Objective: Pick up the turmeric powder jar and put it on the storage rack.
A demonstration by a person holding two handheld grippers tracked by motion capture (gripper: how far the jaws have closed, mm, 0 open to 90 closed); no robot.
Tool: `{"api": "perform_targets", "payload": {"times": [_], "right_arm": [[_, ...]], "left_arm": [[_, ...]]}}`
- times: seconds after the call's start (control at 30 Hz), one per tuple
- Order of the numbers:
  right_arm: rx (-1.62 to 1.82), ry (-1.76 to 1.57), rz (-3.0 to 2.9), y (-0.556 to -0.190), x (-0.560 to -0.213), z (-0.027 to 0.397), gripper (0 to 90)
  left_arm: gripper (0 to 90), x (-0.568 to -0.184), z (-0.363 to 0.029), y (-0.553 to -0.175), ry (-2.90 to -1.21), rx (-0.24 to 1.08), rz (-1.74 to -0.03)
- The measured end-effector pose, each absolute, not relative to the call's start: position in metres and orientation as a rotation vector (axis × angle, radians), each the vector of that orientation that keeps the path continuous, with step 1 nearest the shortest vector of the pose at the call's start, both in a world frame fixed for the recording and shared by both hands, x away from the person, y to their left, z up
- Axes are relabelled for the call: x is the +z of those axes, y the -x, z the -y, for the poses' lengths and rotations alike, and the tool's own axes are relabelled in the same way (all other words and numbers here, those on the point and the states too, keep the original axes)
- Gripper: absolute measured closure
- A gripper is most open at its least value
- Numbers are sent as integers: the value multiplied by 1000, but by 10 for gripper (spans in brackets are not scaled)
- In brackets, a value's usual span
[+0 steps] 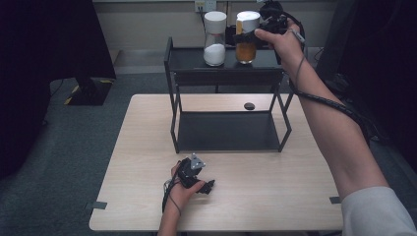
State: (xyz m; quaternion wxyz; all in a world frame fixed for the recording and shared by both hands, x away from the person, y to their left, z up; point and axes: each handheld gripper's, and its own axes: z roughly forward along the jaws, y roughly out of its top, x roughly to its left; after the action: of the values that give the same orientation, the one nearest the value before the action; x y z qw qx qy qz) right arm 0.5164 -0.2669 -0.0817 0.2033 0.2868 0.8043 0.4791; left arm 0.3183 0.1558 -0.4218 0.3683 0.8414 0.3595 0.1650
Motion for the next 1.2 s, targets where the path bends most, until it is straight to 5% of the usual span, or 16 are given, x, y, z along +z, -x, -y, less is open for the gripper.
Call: {"api": "perform_targets", "payload": {"times": [0.87,1.2], "right_arm": [[1382,-829,-2232,-516,-93,275,279],[1342,-854,-2219,-509,-96,271,71]], "left_arm": [[0,-422,-156,-318,-2161,424,-923],[0,-422,-156,-318,-2160,424,-923]]}}
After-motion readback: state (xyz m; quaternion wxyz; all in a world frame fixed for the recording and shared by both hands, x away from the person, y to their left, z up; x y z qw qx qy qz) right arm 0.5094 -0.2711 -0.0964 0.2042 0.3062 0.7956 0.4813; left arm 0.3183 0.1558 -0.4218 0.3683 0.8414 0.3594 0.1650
